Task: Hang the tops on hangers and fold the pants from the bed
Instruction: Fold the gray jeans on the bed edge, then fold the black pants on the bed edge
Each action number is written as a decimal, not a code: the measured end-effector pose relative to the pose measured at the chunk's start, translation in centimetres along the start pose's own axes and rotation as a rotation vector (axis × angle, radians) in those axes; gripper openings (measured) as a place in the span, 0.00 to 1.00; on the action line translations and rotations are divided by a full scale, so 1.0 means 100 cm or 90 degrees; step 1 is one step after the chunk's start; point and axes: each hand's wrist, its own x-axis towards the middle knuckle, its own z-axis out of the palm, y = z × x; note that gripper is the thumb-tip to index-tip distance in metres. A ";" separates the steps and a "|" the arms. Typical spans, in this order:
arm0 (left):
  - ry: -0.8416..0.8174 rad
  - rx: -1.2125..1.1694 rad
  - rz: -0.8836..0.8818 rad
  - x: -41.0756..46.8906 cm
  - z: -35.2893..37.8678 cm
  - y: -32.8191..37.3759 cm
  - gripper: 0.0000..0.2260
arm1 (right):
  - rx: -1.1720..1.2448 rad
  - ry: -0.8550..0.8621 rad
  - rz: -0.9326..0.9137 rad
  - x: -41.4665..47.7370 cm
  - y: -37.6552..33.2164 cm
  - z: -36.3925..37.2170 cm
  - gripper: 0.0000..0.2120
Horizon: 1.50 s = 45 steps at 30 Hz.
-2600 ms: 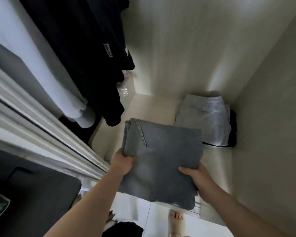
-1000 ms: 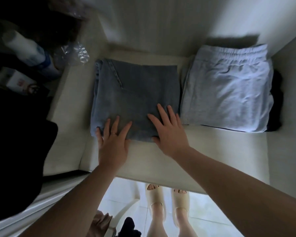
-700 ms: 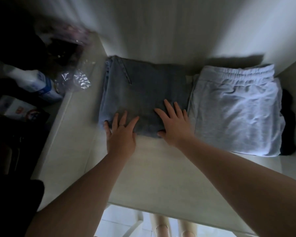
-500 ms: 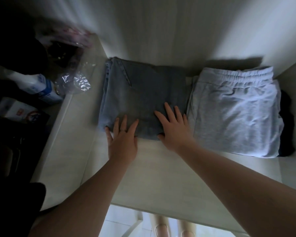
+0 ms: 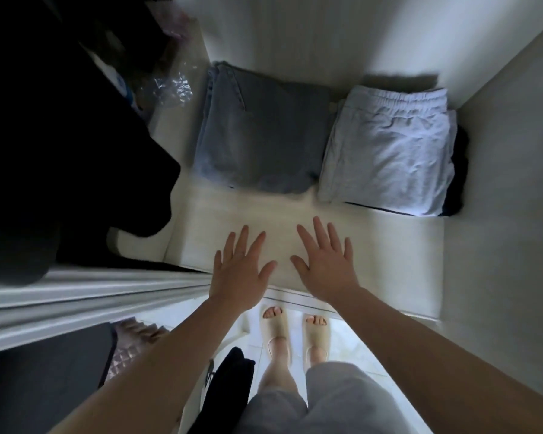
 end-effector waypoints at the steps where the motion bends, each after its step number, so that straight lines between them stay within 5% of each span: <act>1: -0.018 -0.011 0.007 -0.013 -0.003 0.001 0.30 | 0.007 -0.002 0.005 -0.016 -0.001 0.000 0.31; 9: -0.023 -0.039 0.031 -0.120 -0.034 0.017 0.32 | 0.045 0.056 -0.023 -0.123 -0.008 -0.015 0.31; 22: 0.272 -0.233 -0.034 -0.310 0.001 0.082 0.32 | 0.075 0.077 -0.305 -0.244 -0.006 -0.047 0.31; 26: 0.336 -0.325 -0.098 -0.364 0.034 0.093 0.37 | 0.077 0.063 -0.394 -0.280 -0.010 -0.043 0.30; 31: 0.403 -0.380 -0.188 -0.425 0.084 0.096 0.27 | 0.079 0.022 -0.481 -0.324 -0.023 -0.029 0.30; 45: 0.571 -0.595 -0.594 -0.583 0.206 0.063 0.20 | 0.098 -0.152 -0.730 -0.423 -0.095 0.033 0.30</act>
